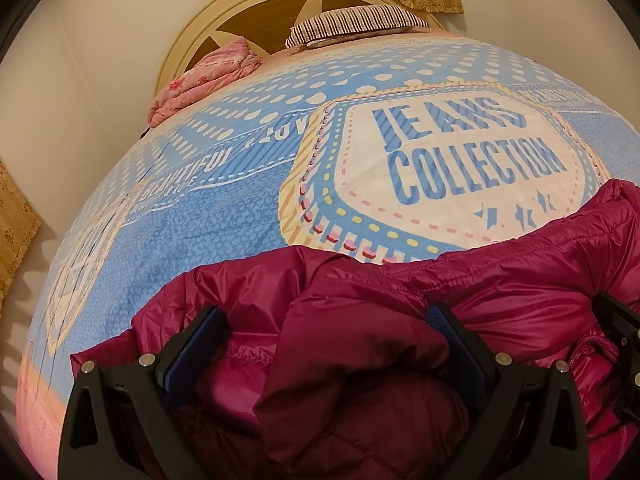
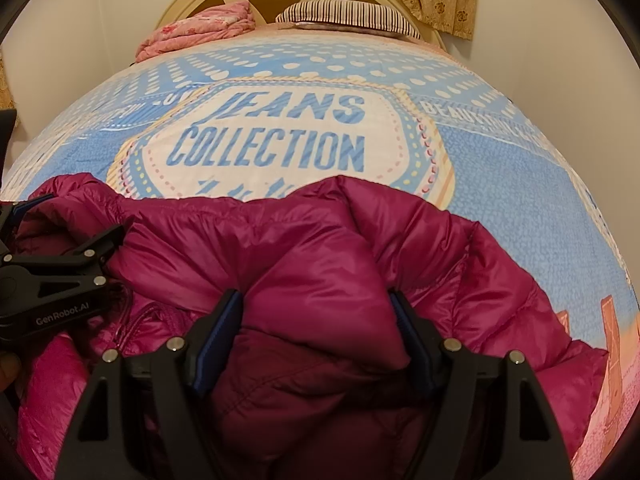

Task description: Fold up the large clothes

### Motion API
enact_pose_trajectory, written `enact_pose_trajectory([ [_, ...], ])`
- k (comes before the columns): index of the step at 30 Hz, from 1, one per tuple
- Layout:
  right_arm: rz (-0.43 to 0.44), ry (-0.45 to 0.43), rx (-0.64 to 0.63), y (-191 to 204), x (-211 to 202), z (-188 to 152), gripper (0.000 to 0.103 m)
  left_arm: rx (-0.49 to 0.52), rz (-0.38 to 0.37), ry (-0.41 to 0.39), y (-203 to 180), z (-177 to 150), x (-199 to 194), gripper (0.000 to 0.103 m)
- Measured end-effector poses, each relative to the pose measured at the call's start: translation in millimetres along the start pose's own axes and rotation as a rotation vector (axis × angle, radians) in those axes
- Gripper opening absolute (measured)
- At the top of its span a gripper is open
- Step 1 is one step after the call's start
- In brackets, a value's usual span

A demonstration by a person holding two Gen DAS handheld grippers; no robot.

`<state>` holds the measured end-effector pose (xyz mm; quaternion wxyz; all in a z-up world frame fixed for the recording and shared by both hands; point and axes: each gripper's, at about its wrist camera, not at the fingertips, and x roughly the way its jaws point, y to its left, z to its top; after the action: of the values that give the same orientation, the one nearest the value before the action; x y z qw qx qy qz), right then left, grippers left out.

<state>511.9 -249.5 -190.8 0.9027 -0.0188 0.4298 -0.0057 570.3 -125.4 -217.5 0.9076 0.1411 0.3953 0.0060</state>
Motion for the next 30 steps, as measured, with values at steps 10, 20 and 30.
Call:
enact_pose_trajectory([
  [10,0.002,-0.001,0.003,-0.3,-0.3,0.3,0.076,0.002,0.005,-0.002,-0.3,-0.6,-0.5,0.102],
  [20,0.000,0.026,-0.005,-13.2,-26.5,8.3,0.082,0.024,0.039,-0.065,14.6,5.7,-59.6,0.102],
  [30,0.034,-0.008,0.056,-55.2,-152.4,-108.7,0.092,0.015,0.036,-0.030,91.9,-133.3,-173.5,0.102],
])
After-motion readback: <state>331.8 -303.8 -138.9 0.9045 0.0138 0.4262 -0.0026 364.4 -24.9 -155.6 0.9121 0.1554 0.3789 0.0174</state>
